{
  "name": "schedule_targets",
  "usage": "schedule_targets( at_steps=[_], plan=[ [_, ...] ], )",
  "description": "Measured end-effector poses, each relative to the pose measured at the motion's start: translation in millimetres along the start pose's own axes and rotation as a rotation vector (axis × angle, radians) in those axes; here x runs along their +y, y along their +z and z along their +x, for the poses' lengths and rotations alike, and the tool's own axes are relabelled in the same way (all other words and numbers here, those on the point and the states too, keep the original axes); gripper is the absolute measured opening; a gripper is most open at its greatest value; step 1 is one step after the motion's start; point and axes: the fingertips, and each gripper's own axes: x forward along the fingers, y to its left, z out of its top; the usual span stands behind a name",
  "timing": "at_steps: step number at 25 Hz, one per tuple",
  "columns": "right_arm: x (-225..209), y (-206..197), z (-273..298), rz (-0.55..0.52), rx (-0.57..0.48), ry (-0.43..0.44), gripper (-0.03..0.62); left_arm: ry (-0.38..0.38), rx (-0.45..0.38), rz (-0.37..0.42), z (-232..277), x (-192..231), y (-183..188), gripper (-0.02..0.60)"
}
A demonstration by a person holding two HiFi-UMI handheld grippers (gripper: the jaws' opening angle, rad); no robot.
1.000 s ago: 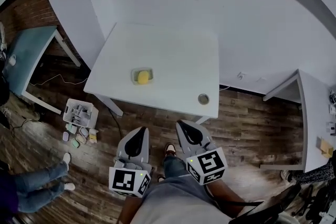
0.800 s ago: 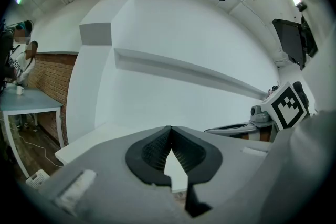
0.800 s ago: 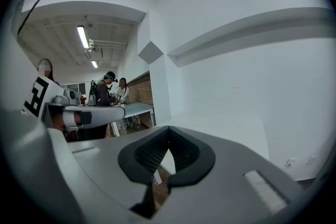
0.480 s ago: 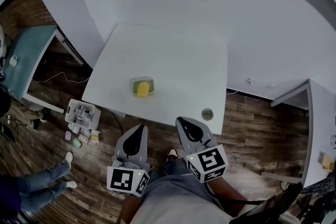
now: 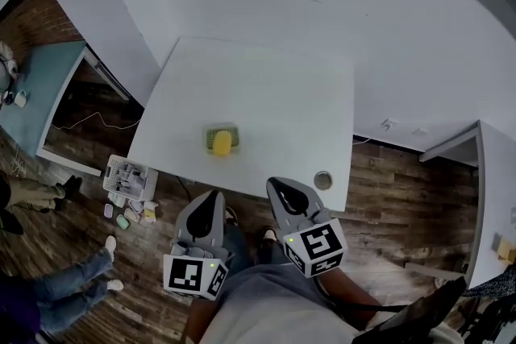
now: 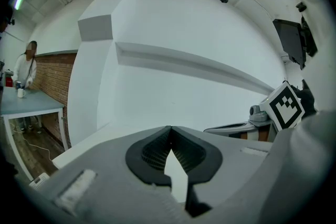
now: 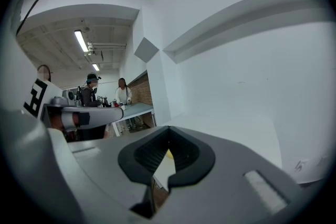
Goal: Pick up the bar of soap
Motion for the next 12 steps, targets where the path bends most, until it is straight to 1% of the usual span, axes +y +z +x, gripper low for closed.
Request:
schedule_targets(
  at_steps=[6,12],
  plan=[
    [7,3,30,-0.007,0.014,-0.005,0.003,-0.025,-0.004,-0.007,17,28,0,0.002],
    [10,13,68,-0.009,0.026,-0.036,0.003,-0.06,-0.006,-0.013,38,63,7,0.002]
  ],
)
